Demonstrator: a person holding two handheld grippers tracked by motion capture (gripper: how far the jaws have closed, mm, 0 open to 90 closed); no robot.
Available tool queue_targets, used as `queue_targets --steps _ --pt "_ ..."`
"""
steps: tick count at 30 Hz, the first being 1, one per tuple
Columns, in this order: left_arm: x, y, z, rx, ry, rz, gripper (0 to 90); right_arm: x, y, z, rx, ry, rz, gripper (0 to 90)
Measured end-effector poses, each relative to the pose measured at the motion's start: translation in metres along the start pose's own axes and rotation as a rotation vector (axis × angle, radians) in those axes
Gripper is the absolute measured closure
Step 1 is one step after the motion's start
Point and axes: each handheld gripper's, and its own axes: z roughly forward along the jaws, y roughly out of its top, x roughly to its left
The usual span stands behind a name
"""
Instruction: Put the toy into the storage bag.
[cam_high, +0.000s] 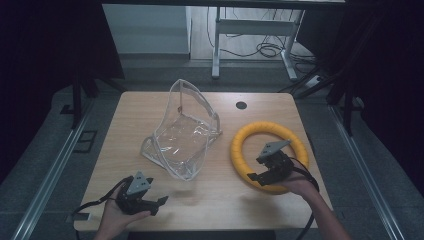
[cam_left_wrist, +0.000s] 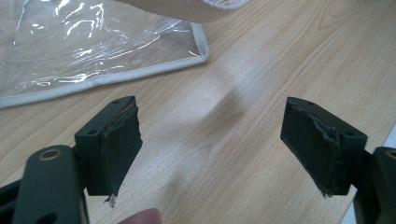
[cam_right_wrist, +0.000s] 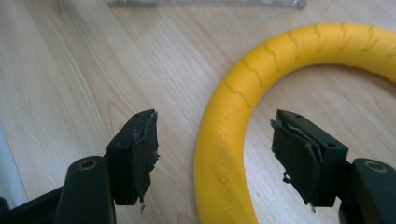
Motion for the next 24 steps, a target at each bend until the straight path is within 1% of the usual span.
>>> queue_targets --steps 1,2,3,4,5,7,8,10,13,16,17,18,19,22,24 --pt "0.0 0.0 0.0 0.001 0.001 0.001 20.0 0.0 0.001 0.003 0.042 0.009 -0.01 32.5" --pt "0.0 0.0 0.0 0.001 0.001 0.001 20.0 0.001 0.001 0.005 0.065 0.015 -0.011 32.5" --pt "0.0 0.0 0.0 0.003 0.0 0.002 20.0 0.001 0.001 0.005 0.065 0.015 -0.011 32.5" --pt "0.0 0.0 0.0 0.003 0.001 0.003 20.0 0.001 0.001 0.007 0.088 0.021 -0.019 32.5" --pt "0.0 0.0 0.0 0.004 0.002 0.003 20.0 0.002 0.001 0.012 0.137 0.027 -0.033 32.3" --pt "0.0 0.0 0.0 0.004 0.002 0.004 20.0 0.003 0.001 0.018 0.179 0.025 -0.039 32.2" --pt "0.0 0.0 0.0 0.004 0.002 0.004 20.0 0.003 0.001 0.018 0.179 0.025 -0.039 32.2" --pt "0.0 0.0 -0.001 0.003 0.002 0.005 20.0 0.004 0.0 0.022 0.212 0.023 -0.044 32.2" --pt "0.001 0.0 -0.001 0.0 0.002 0.003 20.0 0.002 -0.001 0.027 0.242 0.017 -0.048 32.5" --pt "0.001 0.0 -0.001 0.001 0.003 0.004 20.0 0.0 -0.003 0.031 0.269 0.014 -0.041 32.9" --pt "0.001 0.0 -0.001 0.005 0.002 0.007 20.0 -0.002 -0.004 0.036 0.287 0.018 -0.04 33.0" --pt "0.001 0.0 -0.001 0.005 0.002 0.007 20.0 -0.002 -0.004 0.036 0.287 0.018 -0.04 33.0" --pt "0.001 0.0 0.0 0.006 0.001 0.008 20.0 -0.002 -0.004 0.038 0.301 0.016 -0.036 33.1" --pt "0.001 0.0 0.0 0.009 0.002 0.01 20.0 -0.003 -0.006 0.046 0.343 0.021 -0.054 33.2" --pt "0.001 0.0 0.0 0.009 0.002 0.01 20.0 -0.003 -0.006 0.048 0.353 0.021 -0.053 33.3"
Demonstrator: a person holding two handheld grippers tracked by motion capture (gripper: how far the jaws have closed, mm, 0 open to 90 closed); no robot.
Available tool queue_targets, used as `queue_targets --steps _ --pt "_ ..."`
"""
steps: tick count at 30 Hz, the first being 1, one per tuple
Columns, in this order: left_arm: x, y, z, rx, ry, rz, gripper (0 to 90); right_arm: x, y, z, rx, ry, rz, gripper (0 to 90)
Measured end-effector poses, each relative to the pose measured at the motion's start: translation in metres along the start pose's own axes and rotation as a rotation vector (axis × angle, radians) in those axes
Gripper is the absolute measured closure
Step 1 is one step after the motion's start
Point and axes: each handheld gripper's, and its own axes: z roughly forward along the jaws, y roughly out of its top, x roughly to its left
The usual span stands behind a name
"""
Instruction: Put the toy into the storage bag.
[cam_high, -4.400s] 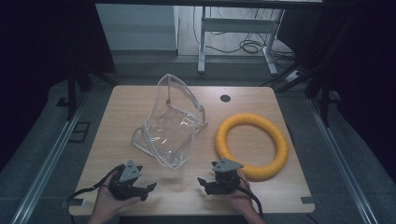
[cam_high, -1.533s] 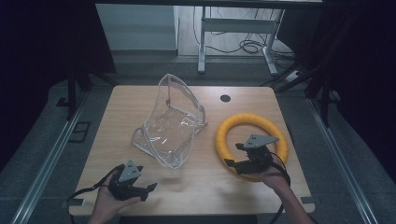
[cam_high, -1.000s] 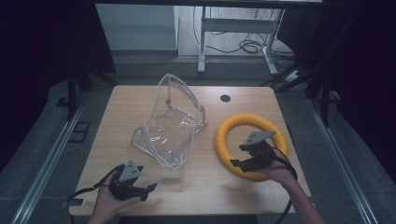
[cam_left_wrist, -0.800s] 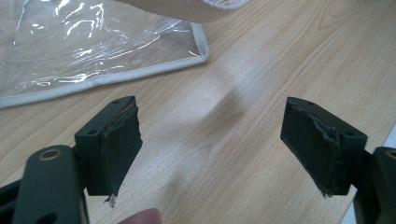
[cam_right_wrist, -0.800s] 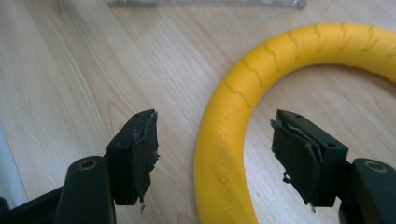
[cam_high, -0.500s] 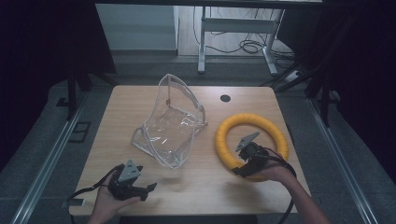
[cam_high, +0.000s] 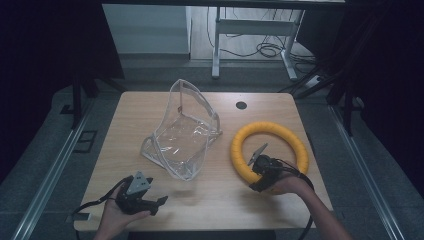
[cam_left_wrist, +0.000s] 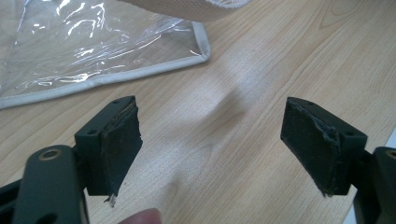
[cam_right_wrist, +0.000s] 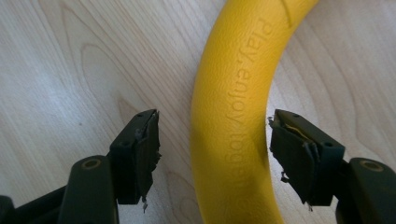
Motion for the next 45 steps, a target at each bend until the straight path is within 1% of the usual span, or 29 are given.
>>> queue_targets --steps 2,3,4,8,11,12,13,15,16,17,18,19,20,21,22,23,25,27,30,33,34,35,37,38,41,44,45 --pt "0.0 0.0 0.0 0.0 0.0 0.001 20.0 0.0 0.001 0.003 0.02 0.001 -0.011 33.3" --pt "0.0 0.0 0.0 0.003 -0.001 0.002 20.0 0.0 0.002 0.007 0.042 -0.001 -0.009 33.4" --pt "0.0 0.0 0.0 0.003 -0.001 0.002 20.0 0.0 0.002 0.007 0.042 -0.001 -0.009 33.4" --pt "-0.001 0.0 0.002 0.008 -0.003 0.004 20.0 -0.002 0.004 0.014 0.072 0.002 -0.009 34.2" --pt "0.0 0.0 0.002 0.013 -0.003 0.007 20.0 -0.004 0.006 0.018 0.084 0.011 -0.011 37.2" --pt "-0.001 0.0 0.002 0.007 -0.003 0.001 20.0 -0.005 0.007 0.019 0.088 0.018 -0.007 38.3" --pt "-0.001 0.0 0.002 0.006 -0.001 0.001 20.0 -0.006 0.008 0.021 0.096 0.023 -0.006 40.9" --pt "0.0 0.0 0.002 0.004 0.0 0.0 20.0 -0.007 0.009 0.022 0.106 0.018 -0.012 42.6" --pt "0.0 0.0 0.001 0.004 0.0 -0.001 20.0 -0.007 0.009 0.024 0.109 0.024 -0.01 43.7" --pt "0.0 0.0 0.001 0.003 0.0 0.0 20.0 -0.008 0.01 0.024 0.114 0.026 -0.008 45.3" --pt "0.0 0.0 0.001 0.004 0.001 0.0 20.0 -0.01 0.011 0.023 0.127 0.015 -0.005 49.3" --pt "0.0 0.0 0.002 0.004 0.001 0.0 20.0 -0.01 0.011 0.023 0.127 0.015 -0.005 49.3" --pt "0.0 0.0 0.002 0.004 0.0 0.0 20.0 -0.011 0.011 0.023 0.131 0.028 0.001 49.5" --pt "0.0 -0.001 0.002 0.004 0.0 0.001 20.0 -0.011 0.013 0.024 0.146 0.037 0.001 50.0" --pt "0.0 -0.001 0.002 0.004 0.0 0.001 20.0 -0.011 0.013 0.024 0.146 0.037 0.001 50.0" --pt "0.0 0.0 0.002 0.004 0.001 0.001 20.0 -0.01 0.016 0.024 0.168 0.025 -0.004 50.3" --pt "0.0 0.0 0.001 0.004 0.001 0.0 20.0 -0.01 0.016 0.024 0.173 0.023 -0.012 50.5" --pt "0.0 0.0 0.001 0.004 0.002 0.0 20.0 -0.01 0.017 0.023 0.173 0.016 -0.018 50.7" --pt "0.0 0.0 0.002 0.004 0.003 0.001 20.0 -0.009 0.016 0.021 0.159 0.008 -0.024 50.9" --pt "0.0 0.0 0.001 0.004 0.006 0.001 20.0 -0.01 0.015 0.016 0.122 0.015 -0.012 51.0" --pt "0.0 0.0 0.002 0.004 0.007 0.001 20.0 -0.011 0.015 0.011 0.113 0.017 -0.021 51.1" --pt "0.0 0.0 0.002 0.004 0.007 0.001 20.0 -0.011 0.015 0.011 0.113 0.017 -0.021 51.1" --pt "0.0 0.0 0.002 0.005 0.008 0.001 20.0 -0.013 0.013 0.005 0.085 0.023 -0.018 51.1" --pt "0.0 0.0 0.002 0.007 0.009 0.002 20.0 -0.013 0.013 0.005 0.085 0.023 -0.018 51.1" --pt "0.0 0.0 0.002 0.011 0.008 0.006 20.0 -0.014 0.012 0.0 0.058 0.02 -0.014 51.1" --pt "0.001 0.0 0.002 0.011 0.01 0.007 20.0 -0.014 0.012 -0.007 0.038 0.009 0.002 51.2" --pt "0.001 0.0 0.002 0.01 0.01 0.007 20.0 -0.015 0.012 -0.009 0.027 0.004 -0.004 51.2"
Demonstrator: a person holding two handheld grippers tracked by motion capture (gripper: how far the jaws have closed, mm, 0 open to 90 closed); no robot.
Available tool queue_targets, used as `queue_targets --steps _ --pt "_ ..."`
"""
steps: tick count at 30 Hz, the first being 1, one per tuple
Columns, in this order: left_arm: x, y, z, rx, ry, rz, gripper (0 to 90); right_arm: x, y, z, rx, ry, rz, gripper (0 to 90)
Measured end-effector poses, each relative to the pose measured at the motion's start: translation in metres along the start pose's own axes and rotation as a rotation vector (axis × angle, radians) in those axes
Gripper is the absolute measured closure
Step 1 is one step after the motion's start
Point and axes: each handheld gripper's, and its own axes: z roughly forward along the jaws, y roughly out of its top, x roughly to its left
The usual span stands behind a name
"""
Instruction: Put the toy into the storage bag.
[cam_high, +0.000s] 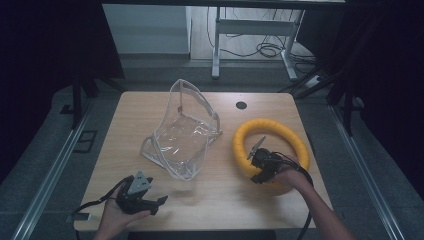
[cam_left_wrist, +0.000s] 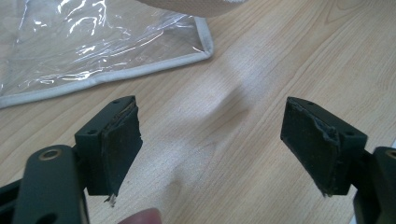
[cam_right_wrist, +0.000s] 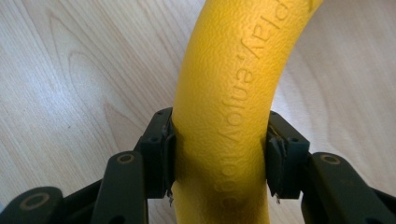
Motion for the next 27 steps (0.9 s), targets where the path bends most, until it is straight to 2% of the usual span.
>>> queue_targets --steps 8,11,13,14,15,19,22,23,24,27 --pt "0.0 0.0 0.0 0.002 0.001 0.0 20.0 0.003 0.002 -0.024 -0.098 -0.038 0.009 51.2" --pt "0.0 0.0 0.001 0.003 0.0 0.002 20.0 0.005 0.004 -0.035 -0.139 -0.049 -0.003 51.2" --pt "0.0 0.0 0.001 0.005 0.0 0.002 20.0 0.007 0.005 -0.042 -0.171 -0.051 -0.007 51.2" --pt "0.0 0.0 0.001 0.003 0.0 0.001 20.0 0.009 0.007 -0.05 -0.205 -0.05 -0.003 51.2" --pt "0.0 0.0 0.001 0.003 0.0 0.001 20.0 0.009 0.007 -0.05 -0.205 -0.05 -0.003 51.2" --pt "0.0 0.0 0.0 -0.006 0.0 -0.005 20.0 0.012 0.01 -0.064 -0.287 -0.065 -0.004 51.2" --pt "0.0 0.0 0.0 -0.006 0.0 -0.005 20.0 0.013 0.01 -0.069 -0.318 -0.062 0.0 51.1" --pt "0.0 0.0 0.0 -0.002 0.0 0.0 20.0 0.013 0.011 -0.072 -0.352 -0.057 0.003 51.2" --pt "0.0 0.0 0.0 0.0 0.001 0.001 20.0 0.013 0.011 -0.072 -0.352 -0.057 0.003 51.2" --pt "0.0 0.0 0.0 0.0 0.001 0.001 20.0 0.012 0.011 -0.076 -0.397 -0.033 0.007 51.2"
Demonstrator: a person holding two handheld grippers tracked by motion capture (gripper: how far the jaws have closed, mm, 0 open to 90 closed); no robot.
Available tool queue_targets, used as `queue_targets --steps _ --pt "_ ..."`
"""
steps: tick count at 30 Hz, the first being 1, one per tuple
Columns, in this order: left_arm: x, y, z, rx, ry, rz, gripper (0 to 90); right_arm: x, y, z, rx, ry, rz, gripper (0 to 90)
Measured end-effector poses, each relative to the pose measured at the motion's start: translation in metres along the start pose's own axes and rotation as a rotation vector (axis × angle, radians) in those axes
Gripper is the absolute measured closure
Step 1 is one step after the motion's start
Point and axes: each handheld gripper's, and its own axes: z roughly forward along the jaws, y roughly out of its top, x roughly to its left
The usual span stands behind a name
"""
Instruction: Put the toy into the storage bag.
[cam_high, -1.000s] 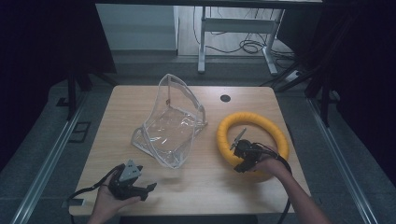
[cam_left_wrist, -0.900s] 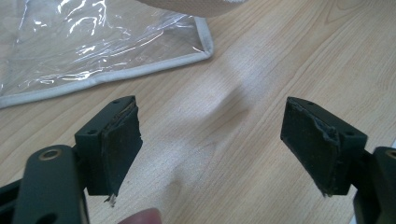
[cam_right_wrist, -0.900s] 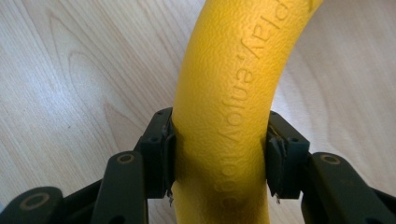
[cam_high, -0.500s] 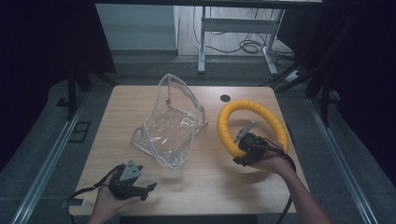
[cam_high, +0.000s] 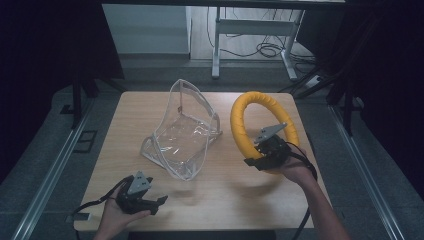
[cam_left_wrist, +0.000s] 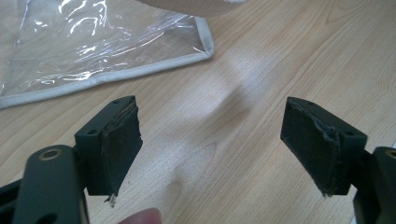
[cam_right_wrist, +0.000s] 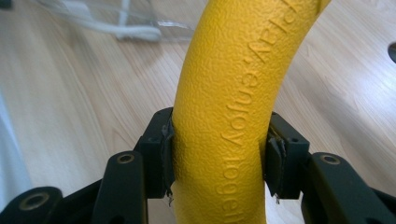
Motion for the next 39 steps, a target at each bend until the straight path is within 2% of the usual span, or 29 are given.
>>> queue_targets --steps 12,16,18,29,39 --pt "0.0 0.0 0.0 -0.005 -0.001 -0.002 20.0 0.002 0.006 -0.008 -0.104 0.016 0.009 51.1" --pt "0.0 0.0 0.001 0.004 -0.001 0.002 20.0 0.004 0.009 -0.014 -0.175 0.017 0.022 51.1" --pt "0.0 0.0 0.0 0.003 -0.001 0.002 20.0 0.004 0.01 -0.015 -0.185 0.015 0.021 51.1" --pt "0.0 0.0 0.001 0.001 0.0 0.002 20.0 0.01 0.016 -0.024 -0.313 0.044 0.026 51.0" --pt "0.0 0.0 0.001 -0.001 -0.001 0.003 20.0 0.013 0.021 -0.025 -0.381 0.063 0.034 51.0"
